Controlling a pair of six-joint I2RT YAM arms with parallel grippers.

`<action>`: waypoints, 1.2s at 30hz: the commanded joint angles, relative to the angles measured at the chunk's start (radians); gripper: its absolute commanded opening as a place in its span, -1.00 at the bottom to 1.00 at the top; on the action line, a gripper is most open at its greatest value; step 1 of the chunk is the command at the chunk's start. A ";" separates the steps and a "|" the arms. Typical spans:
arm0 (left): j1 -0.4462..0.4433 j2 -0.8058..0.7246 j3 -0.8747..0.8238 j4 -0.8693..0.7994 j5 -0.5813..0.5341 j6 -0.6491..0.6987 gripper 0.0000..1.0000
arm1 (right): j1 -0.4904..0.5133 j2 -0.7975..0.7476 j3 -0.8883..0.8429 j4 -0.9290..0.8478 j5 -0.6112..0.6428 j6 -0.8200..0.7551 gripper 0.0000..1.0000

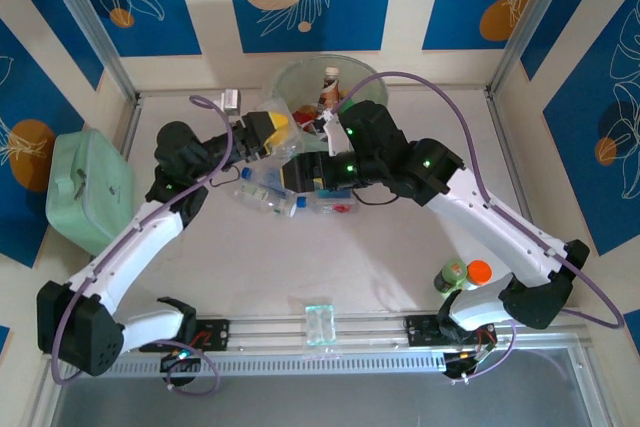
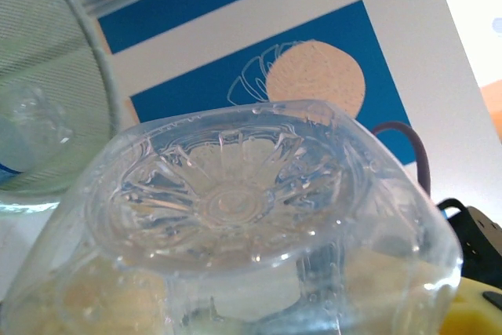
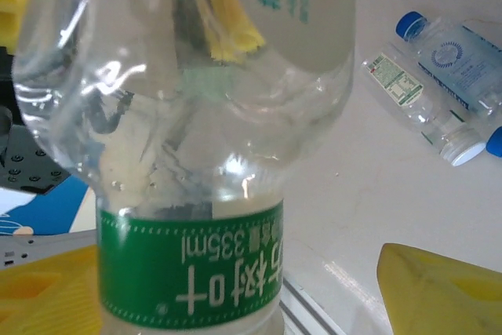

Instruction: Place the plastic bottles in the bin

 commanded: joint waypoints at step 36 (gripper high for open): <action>0.150 -0.148 0.120 -1.096 -0.469 0.485 0.96 | -0.358 0.331 0.521 -0.349 0.227 -0.045 -0.25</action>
